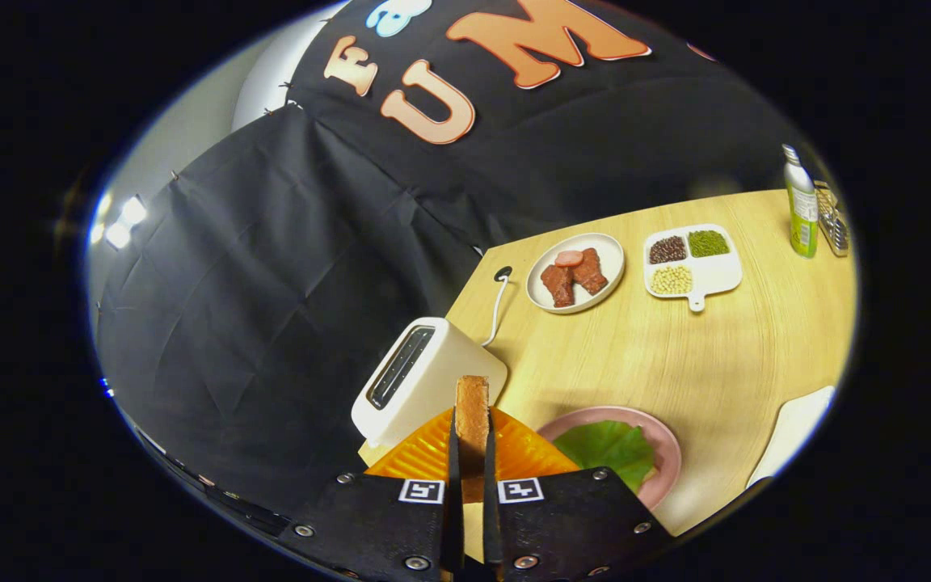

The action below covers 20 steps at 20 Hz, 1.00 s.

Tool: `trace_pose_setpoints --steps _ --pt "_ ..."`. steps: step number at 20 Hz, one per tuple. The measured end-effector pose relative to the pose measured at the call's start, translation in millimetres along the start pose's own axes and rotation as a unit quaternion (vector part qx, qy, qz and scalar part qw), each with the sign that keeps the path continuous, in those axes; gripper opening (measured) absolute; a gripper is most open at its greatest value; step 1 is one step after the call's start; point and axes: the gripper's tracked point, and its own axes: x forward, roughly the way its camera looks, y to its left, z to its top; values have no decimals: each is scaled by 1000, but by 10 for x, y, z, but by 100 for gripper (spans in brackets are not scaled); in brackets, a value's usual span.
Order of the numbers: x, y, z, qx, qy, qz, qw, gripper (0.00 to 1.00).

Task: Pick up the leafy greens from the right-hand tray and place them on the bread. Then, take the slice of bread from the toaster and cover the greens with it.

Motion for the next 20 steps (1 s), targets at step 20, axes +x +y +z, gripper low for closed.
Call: trace_pose_setpoints --steps 20 --pt "120 -832 -810 55 42 -24 997 10"
